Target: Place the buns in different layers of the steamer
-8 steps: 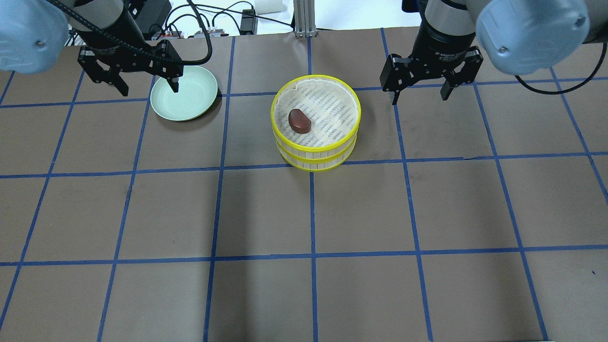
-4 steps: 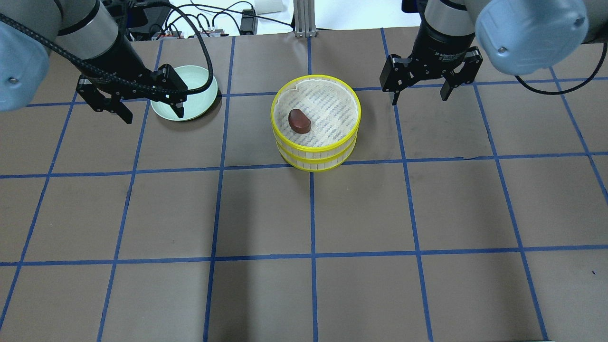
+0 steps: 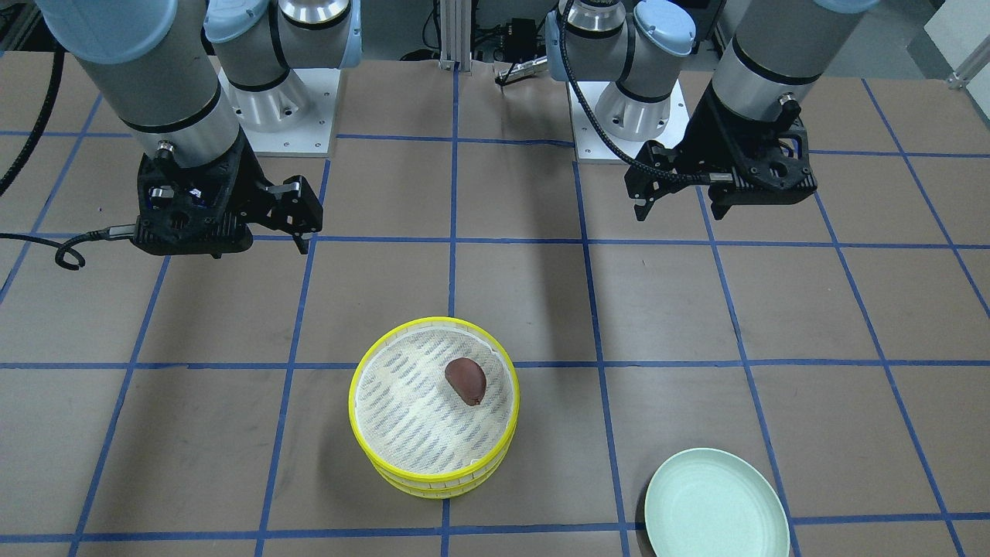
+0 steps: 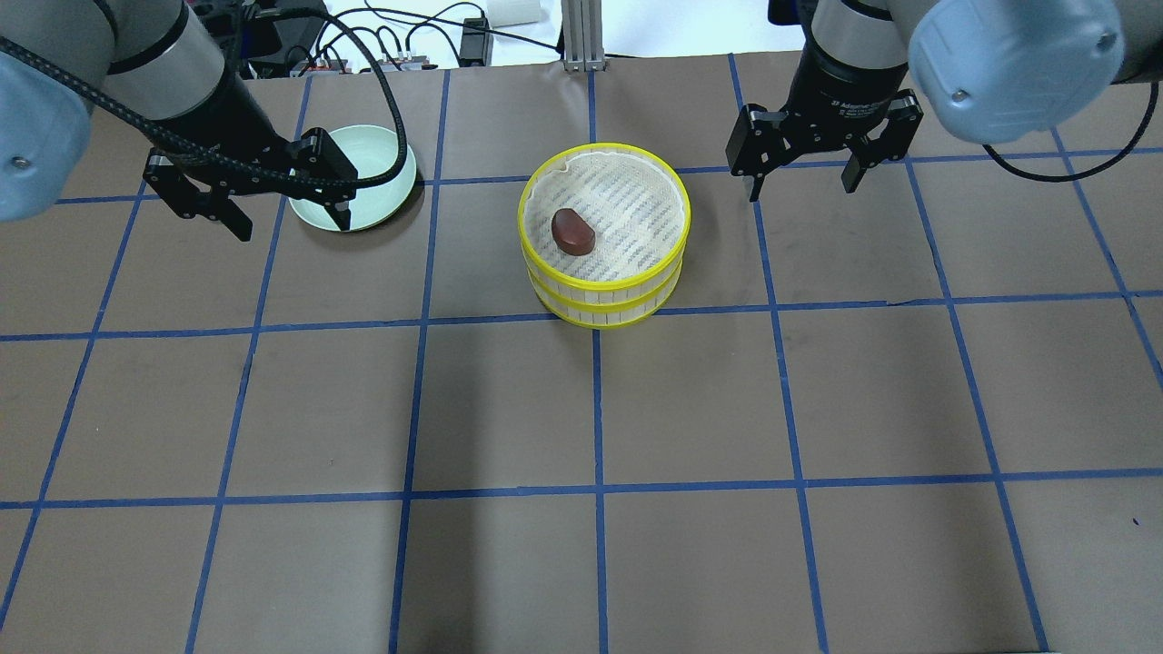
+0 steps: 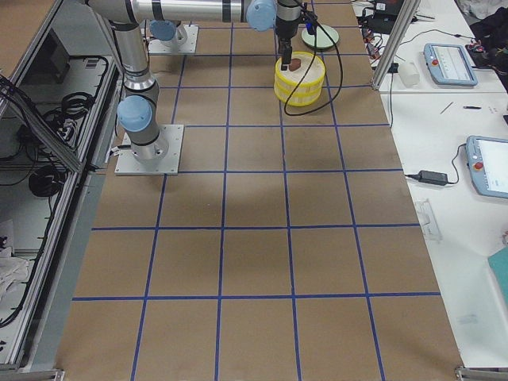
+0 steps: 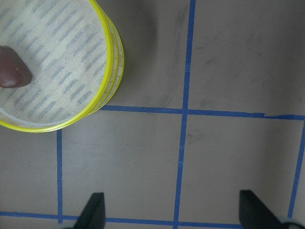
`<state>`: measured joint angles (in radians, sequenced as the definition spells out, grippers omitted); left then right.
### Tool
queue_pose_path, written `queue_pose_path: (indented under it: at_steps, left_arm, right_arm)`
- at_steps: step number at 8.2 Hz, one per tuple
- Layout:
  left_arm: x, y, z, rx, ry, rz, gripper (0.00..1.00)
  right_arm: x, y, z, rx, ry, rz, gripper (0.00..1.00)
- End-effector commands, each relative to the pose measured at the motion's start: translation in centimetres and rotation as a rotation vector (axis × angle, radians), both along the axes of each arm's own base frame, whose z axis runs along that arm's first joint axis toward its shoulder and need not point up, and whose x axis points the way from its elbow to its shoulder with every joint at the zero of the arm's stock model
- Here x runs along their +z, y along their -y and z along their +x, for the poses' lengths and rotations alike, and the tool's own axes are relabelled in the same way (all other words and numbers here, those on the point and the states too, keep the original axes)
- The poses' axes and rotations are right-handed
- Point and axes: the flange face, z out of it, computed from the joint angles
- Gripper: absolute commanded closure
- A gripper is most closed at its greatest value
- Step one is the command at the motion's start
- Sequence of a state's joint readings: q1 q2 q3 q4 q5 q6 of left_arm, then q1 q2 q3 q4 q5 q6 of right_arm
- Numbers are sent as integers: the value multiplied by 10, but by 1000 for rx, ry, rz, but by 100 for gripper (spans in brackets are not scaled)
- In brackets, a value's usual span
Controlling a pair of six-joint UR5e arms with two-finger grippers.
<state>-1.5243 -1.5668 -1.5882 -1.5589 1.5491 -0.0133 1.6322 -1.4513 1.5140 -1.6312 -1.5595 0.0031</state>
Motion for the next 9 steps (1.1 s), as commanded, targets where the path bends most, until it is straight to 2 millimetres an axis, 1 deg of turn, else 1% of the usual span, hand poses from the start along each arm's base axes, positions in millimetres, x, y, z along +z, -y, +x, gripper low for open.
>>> queue_pose_path:
  at_steps: [1,3,5,7,9]
  left_arm:
    - [-1,0,1,0,5,2,0]
    - [-1,0,1,0,3,2,0]
    - [-2,1,1,-2,5,2,0]
    - [-8,6,2,-6,3,11,0]
    - [-7,5,2,-6,3,12,0]
  right_arm:
    - [1,0,1,-2,7,-2,0]
    - [4,2,1,-1,14,-29,0]
    - [4,4,1,2,11,-36,0]
    - [2,4,2,0,15,-32,0]
    - [1,5,1,-1,15,-32,0]
